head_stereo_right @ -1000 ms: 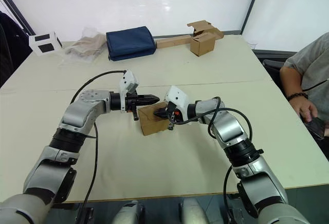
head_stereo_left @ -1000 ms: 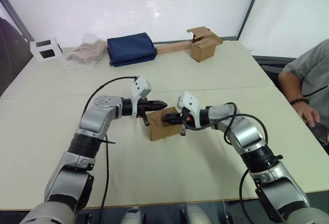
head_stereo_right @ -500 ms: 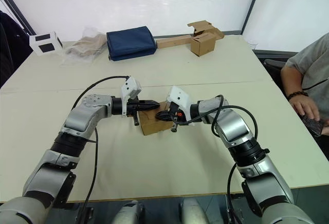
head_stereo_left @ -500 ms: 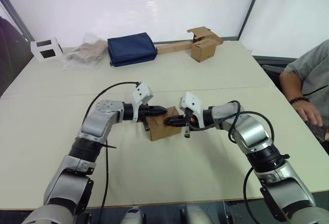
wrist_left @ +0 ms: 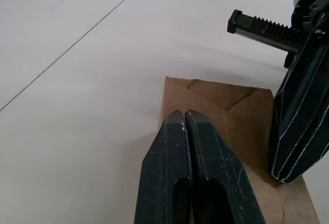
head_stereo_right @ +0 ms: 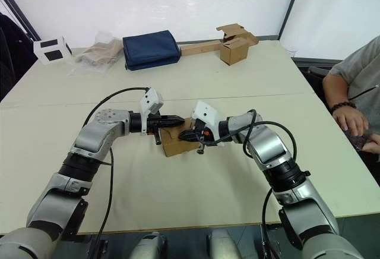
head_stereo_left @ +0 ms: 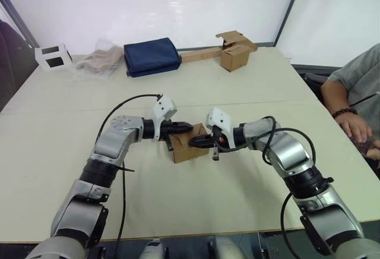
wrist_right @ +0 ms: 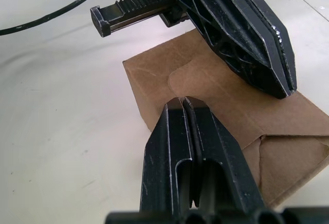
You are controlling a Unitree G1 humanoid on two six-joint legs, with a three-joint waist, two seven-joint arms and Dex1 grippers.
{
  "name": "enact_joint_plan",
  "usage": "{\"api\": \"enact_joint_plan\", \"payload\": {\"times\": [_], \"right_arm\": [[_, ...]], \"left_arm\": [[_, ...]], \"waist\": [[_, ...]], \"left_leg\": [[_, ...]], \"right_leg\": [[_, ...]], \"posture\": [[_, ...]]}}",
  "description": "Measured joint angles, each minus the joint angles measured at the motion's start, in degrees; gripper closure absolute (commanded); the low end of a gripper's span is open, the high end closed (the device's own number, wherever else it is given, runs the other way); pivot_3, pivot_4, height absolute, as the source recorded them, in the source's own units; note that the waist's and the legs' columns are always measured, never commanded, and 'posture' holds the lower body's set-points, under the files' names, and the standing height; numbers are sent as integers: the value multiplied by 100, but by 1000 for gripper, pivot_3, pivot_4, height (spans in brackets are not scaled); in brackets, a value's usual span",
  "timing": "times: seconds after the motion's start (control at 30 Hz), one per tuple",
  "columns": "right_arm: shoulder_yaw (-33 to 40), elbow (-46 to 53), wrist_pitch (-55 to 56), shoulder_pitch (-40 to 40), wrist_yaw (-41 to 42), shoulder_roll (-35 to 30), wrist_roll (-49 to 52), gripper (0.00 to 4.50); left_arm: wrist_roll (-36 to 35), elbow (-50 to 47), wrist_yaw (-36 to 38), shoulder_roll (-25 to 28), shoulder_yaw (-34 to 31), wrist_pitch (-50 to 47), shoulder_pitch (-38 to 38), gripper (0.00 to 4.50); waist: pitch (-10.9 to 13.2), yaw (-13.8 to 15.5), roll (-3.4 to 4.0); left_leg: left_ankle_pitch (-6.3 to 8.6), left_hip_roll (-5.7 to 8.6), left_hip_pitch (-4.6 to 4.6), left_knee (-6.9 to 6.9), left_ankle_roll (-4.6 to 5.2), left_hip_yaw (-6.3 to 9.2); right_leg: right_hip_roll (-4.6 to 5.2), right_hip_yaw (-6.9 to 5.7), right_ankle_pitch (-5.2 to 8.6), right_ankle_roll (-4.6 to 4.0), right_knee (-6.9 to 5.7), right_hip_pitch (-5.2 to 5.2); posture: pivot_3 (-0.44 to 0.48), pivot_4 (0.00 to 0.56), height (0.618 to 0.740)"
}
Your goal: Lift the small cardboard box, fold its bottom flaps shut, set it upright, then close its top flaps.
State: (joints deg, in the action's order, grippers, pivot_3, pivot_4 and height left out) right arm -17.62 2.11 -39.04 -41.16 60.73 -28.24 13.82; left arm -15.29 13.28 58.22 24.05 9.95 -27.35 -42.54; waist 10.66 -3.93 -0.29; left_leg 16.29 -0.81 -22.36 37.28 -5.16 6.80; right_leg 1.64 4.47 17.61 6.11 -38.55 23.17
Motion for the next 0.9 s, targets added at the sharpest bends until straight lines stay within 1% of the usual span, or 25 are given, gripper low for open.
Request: {"api": "enact_joint_plan", "payload": {"times": [0.2,0.5,0.73,0.9], "right_arm": [[-17,-163,-100,-119,33,30,-10,4500],[-76,-704,403,-239,-237,268,-297,4500],[-78,-700,429,-227,-193,268,-299,4500],[156,-316,70,-85,-67,113,15,4500]], "left_arm": [[-24,-69,-85,-3,-4,-67,25,4437],[-158,-241,-123,5,-139,-145,161,4437],[-133,-438,-19,183,-98,-103,262,4437],[136,-498,29,336,66,239,410,4437]], "waist": [[0,-1,0],[0,4,0],[0,0,0],[0,15,0]], "left_leg": [[0,0,0,0,0,0],[0,0,1,1,0,0],[0,0,1,0,0,0],[0,0,1,0,0,0]], "right_leg": [[0,0,0,0,0,0],[1,1,0,0,0,0],[1,1,0,0,-1,0],[2,0,0,0,1,-2]], "posture": [[0,150,740],[0,150,740],[0,150,740],[0,150,740]]}}
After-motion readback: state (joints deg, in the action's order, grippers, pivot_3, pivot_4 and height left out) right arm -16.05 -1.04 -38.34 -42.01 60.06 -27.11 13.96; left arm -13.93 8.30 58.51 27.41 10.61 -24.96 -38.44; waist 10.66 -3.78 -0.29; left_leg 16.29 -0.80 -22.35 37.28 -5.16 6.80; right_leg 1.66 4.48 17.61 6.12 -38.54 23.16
